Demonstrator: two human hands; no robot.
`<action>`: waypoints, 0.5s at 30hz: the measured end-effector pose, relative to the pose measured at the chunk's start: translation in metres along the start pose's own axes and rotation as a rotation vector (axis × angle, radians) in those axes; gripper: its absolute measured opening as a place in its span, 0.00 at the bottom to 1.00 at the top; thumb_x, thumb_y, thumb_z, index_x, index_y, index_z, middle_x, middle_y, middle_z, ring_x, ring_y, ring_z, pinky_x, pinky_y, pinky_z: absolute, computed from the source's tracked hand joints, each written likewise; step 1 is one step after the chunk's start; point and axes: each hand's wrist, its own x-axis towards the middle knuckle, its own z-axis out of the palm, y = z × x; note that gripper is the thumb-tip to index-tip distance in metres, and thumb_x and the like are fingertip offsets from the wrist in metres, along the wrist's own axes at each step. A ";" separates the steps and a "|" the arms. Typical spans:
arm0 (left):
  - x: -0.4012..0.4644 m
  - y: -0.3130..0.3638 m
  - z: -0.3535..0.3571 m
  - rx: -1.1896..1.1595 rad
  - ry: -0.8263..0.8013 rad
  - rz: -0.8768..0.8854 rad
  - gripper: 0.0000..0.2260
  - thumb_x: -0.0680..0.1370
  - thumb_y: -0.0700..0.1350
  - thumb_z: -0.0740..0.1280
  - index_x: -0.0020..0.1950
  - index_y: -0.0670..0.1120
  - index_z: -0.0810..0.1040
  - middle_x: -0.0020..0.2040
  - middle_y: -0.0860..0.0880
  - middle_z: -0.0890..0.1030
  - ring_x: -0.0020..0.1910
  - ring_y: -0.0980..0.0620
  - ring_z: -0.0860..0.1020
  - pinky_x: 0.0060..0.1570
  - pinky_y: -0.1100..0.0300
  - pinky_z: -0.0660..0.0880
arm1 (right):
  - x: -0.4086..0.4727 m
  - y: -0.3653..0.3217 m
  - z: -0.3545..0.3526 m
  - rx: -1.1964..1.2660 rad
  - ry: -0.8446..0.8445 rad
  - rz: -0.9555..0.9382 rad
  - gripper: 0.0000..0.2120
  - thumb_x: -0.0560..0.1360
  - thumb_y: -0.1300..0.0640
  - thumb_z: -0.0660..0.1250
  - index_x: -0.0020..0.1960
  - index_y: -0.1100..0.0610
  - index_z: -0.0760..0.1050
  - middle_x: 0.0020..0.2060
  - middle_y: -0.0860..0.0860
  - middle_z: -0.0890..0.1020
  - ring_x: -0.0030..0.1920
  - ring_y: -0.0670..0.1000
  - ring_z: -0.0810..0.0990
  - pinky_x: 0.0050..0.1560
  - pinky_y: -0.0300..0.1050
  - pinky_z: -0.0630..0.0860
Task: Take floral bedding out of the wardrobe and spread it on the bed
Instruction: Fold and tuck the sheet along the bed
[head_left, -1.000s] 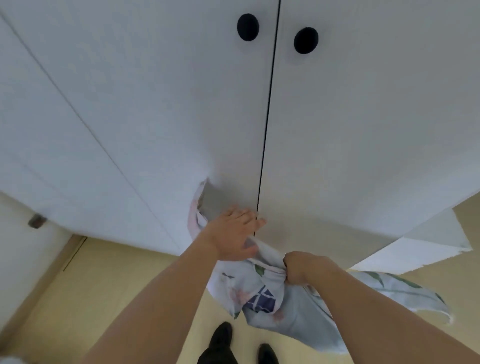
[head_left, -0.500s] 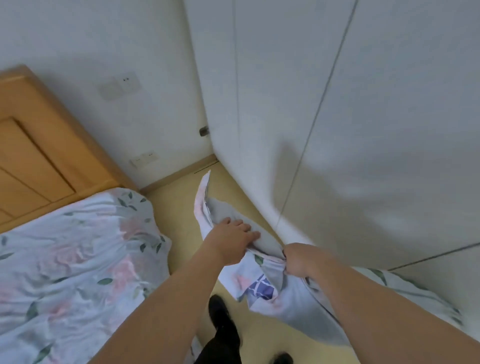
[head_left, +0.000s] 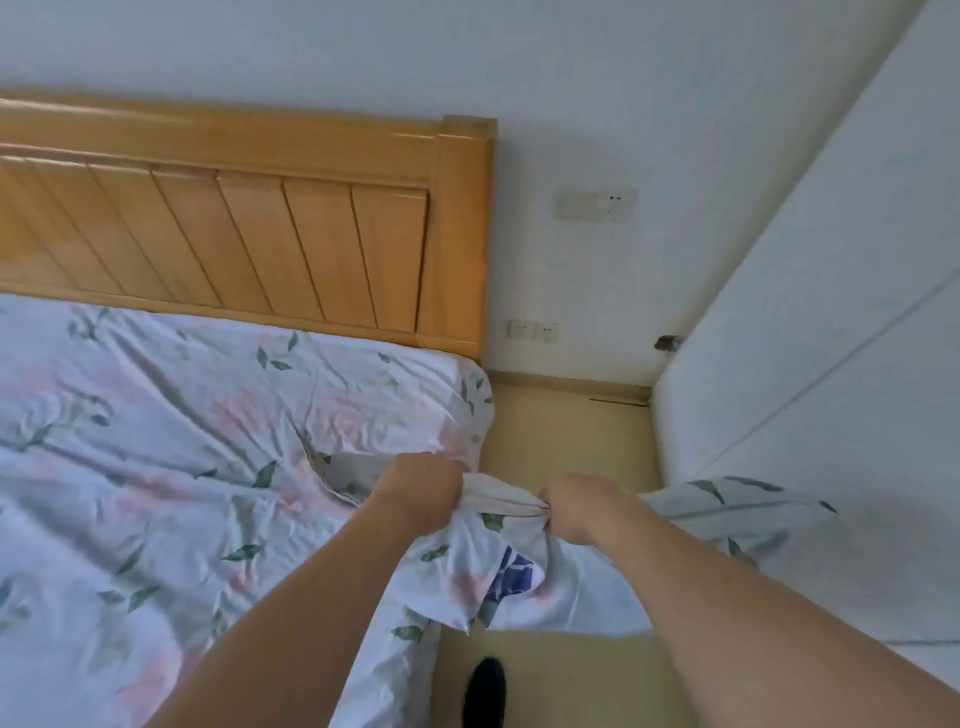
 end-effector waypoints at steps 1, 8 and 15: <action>-0.001 -0.013 -0.001 -0.034 -0.007 -0.051 0.08 0.76 0.41 0.61 0.50 0.46 0.79 0.51 0.46 0.81 0.51 0.45 0.79 0.48 0.54 0.73 | 0.014 -0.010 -0.012 -0.048 0.003 -0.033 0.06 0.71 0.59 0.61 0.41 0.53 0.76 0.40 0.52 0.79 0.42 0.57 0.79 0.43 0.47 0.76; 0.001 -0.081 0.007 -0.298 -0.010 -0.378 0.08 0.78 0.47 0.62 0.50 0.48 0.79 0.49 0.48 0.81 0.48 0.46 0.80 0.42 0.57 0.70 | 0.101 -0.068 -0.094 -0.319 0.000 -0.322 0.07 0.73 0.58 0.58 0.39 0.48 0.67 0.41 0.51 0.77 0.42 0.56 0.76 0.47 0.50 0.77; 0.007 -0.119 -0.011 -0.519 0.049 -0.704 0.08 0.78 0.48 0.62 0.50 0.49 0.80 0.47 0.50 0.80 0.45 0.47 0.78 0.42 0.58 0.73 | 0.184 -0.112 -0.157 -0.475 0.045 -0.637 0.07 0.71 0.59 0.58 0.39 0.48 0.67 0.44 0.50 0.77 0.44 0.55 0.77 0.40 0.47 0.70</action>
